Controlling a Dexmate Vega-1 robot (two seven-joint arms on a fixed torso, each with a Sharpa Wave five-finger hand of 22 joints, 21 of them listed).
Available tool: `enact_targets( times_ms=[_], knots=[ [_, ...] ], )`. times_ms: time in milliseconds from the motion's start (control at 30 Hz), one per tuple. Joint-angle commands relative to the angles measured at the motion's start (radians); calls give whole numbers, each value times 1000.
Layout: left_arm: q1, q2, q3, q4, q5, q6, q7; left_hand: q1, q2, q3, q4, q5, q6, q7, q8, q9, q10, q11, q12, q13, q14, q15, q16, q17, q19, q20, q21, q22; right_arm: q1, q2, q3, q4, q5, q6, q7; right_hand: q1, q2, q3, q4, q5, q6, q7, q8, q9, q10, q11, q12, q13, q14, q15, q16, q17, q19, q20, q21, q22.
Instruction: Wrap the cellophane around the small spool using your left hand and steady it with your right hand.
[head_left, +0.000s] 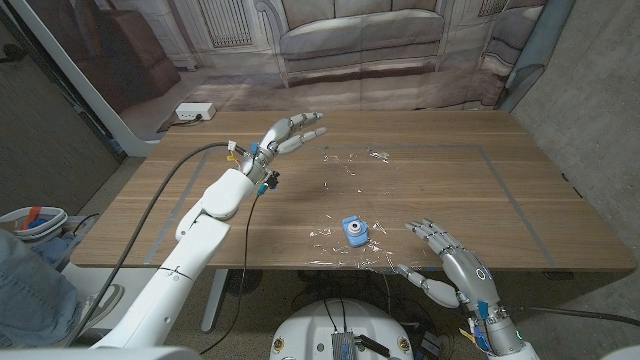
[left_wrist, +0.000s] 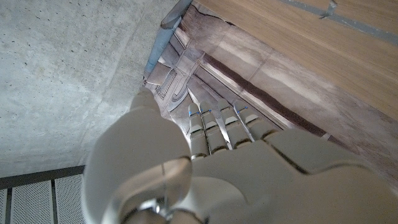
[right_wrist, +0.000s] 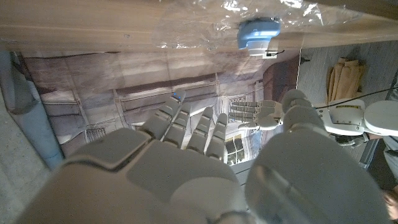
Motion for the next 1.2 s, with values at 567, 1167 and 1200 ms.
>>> enact_targets(
  times_ms=[567, 1167, 1200],
  knots=[
    [-2, -8, 5, -10, 6, -11, 12, -10, 11, -1, 16, 3, 14, -1, 1, 2, 7, 7, -2, 0, 7, -22, -2, 4, 2, 7, -1, 3, 117, -113, -215, 120, -21, -204, -71, 157, 11, 36, 1, 43, -18, -7, 8, 6, -25, -8, 3, 4, -24, -87, 3, 6, -9, -124, -11, 3],
    [-3, -2, 3, -15, 15, -5, 11, -22, 18, -3, 24, 2, 30, 2, 5, 1, 16, 2, -1, 0, 11, -21, -1, 4, 3, 7, 0, 3, 233, -121, -328, 242, 24, -253, -155, 315, 54, 47, 33, 58, 229, -40, 90, 8, 48, -77, 34, 2, 29, -94, 19, 11, 29, -125, 1, 9],
    [-2, -2, 3, -16, 15, -4, 11, -22, 18, -3, 24, 2, 30, 3, 5, 1, 17, 2, 0, 0, 11, -21, -2, 4, 3, 8, 0, 3, 236, -122, -332, 246, 27, -252, -161, 320, 63, 37, 38, 52, 267, -41, 100, 8, 62, -78, 38, 1, 35, -96, 20, 10, 35, -124, 3, 9]
  ],
)
